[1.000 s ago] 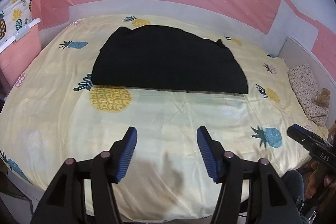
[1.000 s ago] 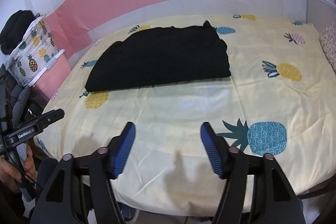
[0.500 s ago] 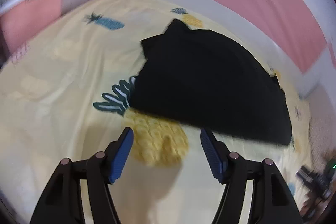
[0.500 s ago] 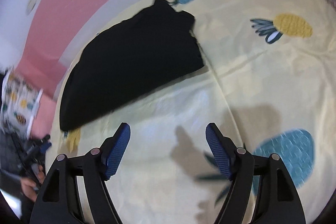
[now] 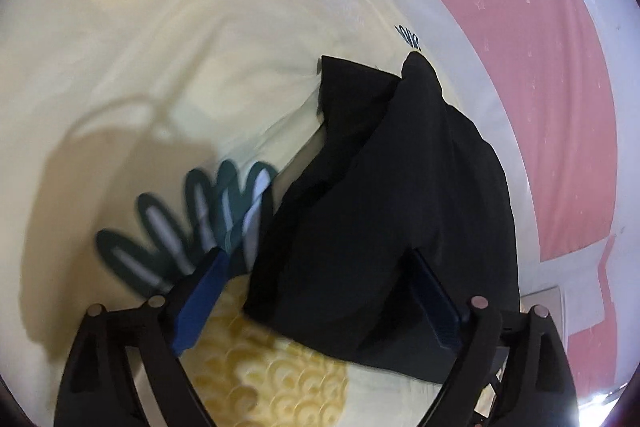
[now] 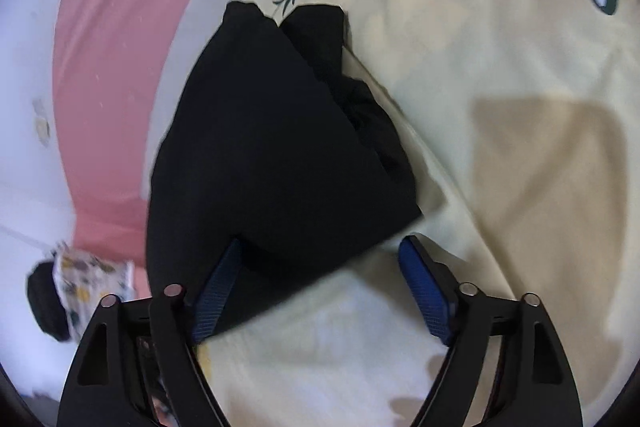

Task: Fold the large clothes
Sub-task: 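Grasp the other coat side edge with both grippers and lift it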

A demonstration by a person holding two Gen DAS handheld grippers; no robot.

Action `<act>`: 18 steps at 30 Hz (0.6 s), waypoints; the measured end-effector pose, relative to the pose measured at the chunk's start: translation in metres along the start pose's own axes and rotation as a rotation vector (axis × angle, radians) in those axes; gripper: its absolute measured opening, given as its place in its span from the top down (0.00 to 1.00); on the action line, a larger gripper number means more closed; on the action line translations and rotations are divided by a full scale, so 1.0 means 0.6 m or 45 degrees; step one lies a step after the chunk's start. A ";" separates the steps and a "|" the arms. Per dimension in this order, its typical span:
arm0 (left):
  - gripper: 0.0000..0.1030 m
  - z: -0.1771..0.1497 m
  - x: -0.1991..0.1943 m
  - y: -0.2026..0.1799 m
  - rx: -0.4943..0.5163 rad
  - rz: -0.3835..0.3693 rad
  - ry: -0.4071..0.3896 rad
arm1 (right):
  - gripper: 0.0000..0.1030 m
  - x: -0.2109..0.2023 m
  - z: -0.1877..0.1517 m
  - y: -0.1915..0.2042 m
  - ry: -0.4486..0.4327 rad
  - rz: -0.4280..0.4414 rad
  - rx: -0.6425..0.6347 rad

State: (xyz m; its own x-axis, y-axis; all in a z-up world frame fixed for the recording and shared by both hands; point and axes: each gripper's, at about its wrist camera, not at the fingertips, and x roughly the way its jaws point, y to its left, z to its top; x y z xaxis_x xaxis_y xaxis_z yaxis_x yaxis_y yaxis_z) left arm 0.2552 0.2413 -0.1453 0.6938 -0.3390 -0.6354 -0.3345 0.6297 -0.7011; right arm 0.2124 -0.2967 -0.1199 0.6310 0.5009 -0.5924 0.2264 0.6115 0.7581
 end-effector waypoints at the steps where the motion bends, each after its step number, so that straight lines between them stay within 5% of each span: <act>1: 0.10 0.004 0.006 -0.003 -0.001 0.000 -0.004 | 0.20 0.004 0.007 0.001 -0.010 0.017 0.016; 8: 0.13 0.009 0.037 -0.041 0.067 0.106 -0.046 | 0.22 0.024 0.032 0.004 -0.008 0.003 0.103; 14: 0.48 0.008 0.028 -0.086 0.241 0.220 -0.019 | 0.58 0.010 0.027 0.047 -0.024 -0.092 0.008; 18: 0.66 0.013 -0.003 -0.105 0.321 0.234 -0.011 | 0.64 -0.023 0.014 0.068 -0.029 -0.092 -0.029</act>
State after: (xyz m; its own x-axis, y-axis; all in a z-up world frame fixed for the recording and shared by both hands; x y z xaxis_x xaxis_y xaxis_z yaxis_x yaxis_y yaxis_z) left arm 0.2797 0.2076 -0.0973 0.6420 -0.1978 -0.7407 -0.2872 0.8338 -0.4715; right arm 0.2193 -0.2838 -0.0786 0.6305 0.4406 -0.6390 0.2557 0.6594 0.7069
